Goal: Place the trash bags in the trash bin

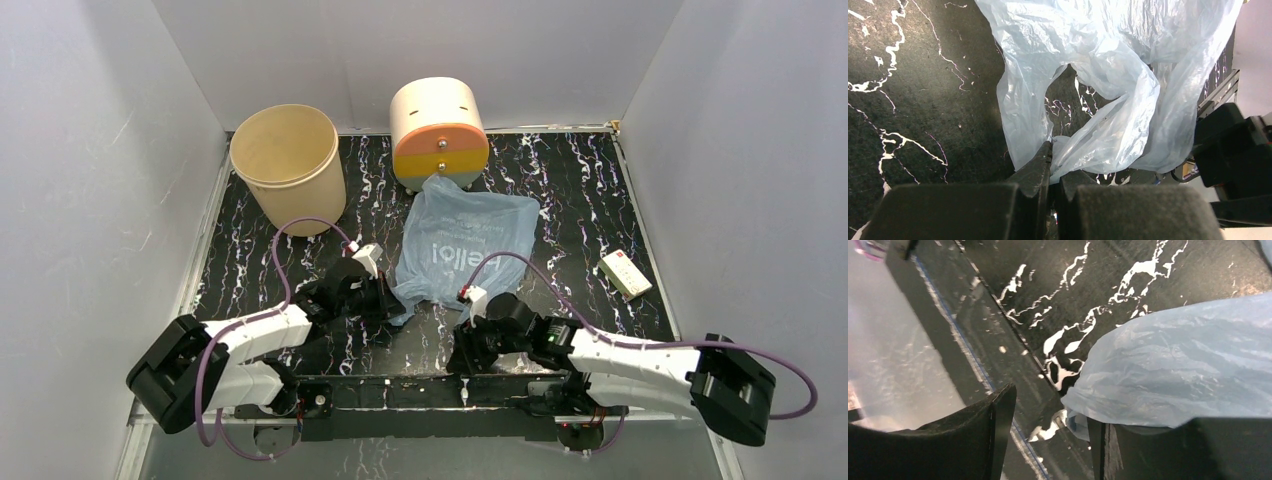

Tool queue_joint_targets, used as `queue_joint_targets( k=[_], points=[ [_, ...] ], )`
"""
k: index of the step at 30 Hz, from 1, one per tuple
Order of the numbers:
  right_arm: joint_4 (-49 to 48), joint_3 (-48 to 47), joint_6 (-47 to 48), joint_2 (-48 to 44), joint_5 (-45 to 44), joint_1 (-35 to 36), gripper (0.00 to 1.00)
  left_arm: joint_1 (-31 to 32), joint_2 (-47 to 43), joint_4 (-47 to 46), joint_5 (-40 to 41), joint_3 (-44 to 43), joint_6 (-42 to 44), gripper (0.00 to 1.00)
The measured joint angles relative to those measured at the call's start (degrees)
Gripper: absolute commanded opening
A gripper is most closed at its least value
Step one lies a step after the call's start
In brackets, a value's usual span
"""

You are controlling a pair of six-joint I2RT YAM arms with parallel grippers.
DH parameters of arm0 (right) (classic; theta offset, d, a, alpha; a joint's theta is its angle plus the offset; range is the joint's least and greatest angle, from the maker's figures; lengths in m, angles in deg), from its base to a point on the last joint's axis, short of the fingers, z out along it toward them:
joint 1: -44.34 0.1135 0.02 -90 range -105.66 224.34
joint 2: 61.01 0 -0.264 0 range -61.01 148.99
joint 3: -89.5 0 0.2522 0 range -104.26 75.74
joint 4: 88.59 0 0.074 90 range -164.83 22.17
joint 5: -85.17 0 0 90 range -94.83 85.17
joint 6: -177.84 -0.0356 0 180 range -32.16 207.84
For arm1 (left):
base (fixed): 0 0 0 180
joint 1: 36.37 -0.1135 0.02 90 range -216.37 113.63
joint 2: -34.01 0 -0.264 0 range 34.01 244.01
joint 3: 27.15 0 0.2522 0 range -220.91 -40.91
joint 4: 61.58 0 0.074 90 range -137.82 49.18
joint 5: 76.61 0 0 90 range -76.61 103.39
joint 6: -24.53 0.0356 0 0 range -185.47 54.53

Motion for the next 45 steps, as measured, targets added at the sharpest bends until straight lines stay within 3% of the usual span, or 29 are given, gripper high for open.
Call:
queue_joint_targets(
  k=[2, 5, 9, 12, 14, 16, 24, 32, 38, 41, 45],
  points=[
    [-1.22, 0.0, 1.7, 2.27, -3.43, 2.34, 0.56, 0.0, 0.13, -0.07, -0.07, 0.0, -0.17, 0.0],
    [-2.03, 0.0, 3.26, 3.69, -8.48, 3.93, 0.62, 0.0, -0.04, -0.04, -0.04, 0.07, -0.2, 0.0],
    [-5.79, 0.55, 4.9, 4.11, -14.16, 4.57, 0.59, 0.0, -0.79, 0.13, -0.04, 0.28, -0.2, 0.0],
    [-8.92, 1.36, 5.55, 4.61, -17.35, 4.94, 0.44, 0.0, -0.9, 0.13, -0.04, 0.31, -0.17, 0.0],
    [-9.92, 1.36, 6.05, 5.4, -18.58, 5.14, 0.24, 0.0, -0.92, 0.17, -0.04, 0.31, -0.2, 0.0],
    [-10.47, 1.36, 6.64, 6.23, -19.1, 5.25, 0.12, 0.0, -1.01, 0.24, -0.04, 0.31, -0.17, 0.0],
    [-10.36, -0.68, 0.5, 4.7, -17.51, 4.87, 0.08, 0.0, -1.66, -0.74, -2.99, 0.33, 0.46, 0.0],
    [-24.37, -4.15, -17.38, 7.93, -3.56, -8.81, 0.22, 0.17, -1.73, -8.48, -15.1, 0.39, 0.48, 0.0],
    [-32.22, -6.34, -21.53, 13.49, 1.75, -9.18, 0.35, 0.39, -1.95, -11.43, -19.98, -0.17, 0.31, 0.01],
    [-36.13, -6.34, -23.12, 15.45, 3.32, -9.42, 0.51, 0.37, -1.95, -12.5, -20.92, -0.35, -0.2, 0.02],
    [-39.56, -6.32, -24.28, 16.2, 4.09, -9.51, 0.54, 0.37, -1.97, -13.81, -21.44, -0.35, -0.79, 0.01]
  ],
)
